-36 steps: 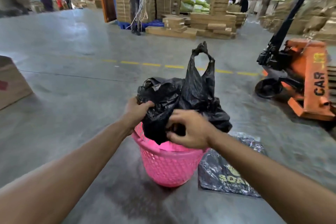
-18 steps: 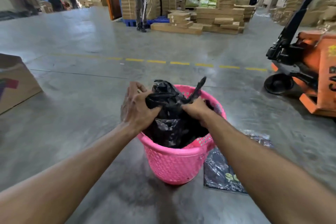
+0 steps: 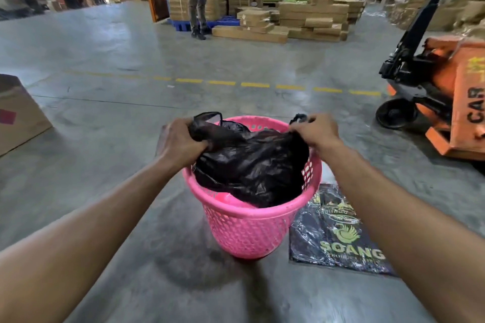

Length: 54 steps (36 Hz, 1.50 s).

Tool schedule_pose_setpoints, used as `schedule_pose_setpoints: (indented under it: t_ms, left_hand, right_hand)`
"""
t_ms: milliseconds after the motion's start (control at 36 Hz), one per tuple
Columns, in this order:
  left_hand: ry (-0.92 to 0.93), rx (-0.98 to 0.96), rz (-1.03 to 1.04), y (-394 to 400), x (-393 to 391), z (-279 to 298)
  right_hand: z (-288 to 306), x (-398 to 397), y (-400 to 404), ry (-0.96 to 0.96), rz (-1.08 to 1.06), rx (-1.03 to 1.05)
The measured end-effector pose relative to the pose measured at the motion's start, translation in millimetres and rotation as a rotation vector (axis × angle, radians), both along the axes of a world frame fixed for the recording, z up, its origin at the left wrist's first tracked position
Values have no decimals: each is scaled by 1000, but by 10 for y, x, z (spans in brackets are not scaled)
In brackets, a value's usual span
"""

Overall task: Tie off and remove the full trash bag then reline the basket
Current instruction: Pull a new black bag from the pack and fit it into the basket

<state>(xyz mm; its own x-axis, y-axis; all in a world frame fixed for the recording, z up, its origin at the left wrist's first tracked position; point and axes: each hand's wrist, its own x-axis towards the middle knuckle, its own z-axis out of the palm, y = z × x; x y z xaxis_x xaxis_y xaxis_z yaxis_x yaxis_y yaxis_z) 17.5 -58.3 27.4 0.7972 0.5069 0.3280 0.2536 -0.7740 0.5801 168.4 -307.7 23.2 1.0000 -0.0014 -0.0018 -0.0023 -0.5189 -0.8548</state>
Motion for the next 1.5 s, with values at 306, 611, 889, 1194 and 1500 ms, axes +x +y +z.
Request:
schedule_pose_setpoints:
  t_ms: [306,611,889,1194,1500]
  left_hand:
    - [129,-776,71,226,42,-37]
    - [67,-476,29,275,36,5]
    - [309,174,0,-1,455,65]
    - [63,297,-149,-222,661,201]
    - [247,658,-416,279,432,508]
  right_hand:
    - [-150,309,-614,-188,-114,182]
    - [343,-29,-804,-462,366,-128]
    - [641,-511,-652,-659,729,-1035]
    - [-131,-508,179,-455,812,-552]
    - [-95,-267,79,-495,540,-794]
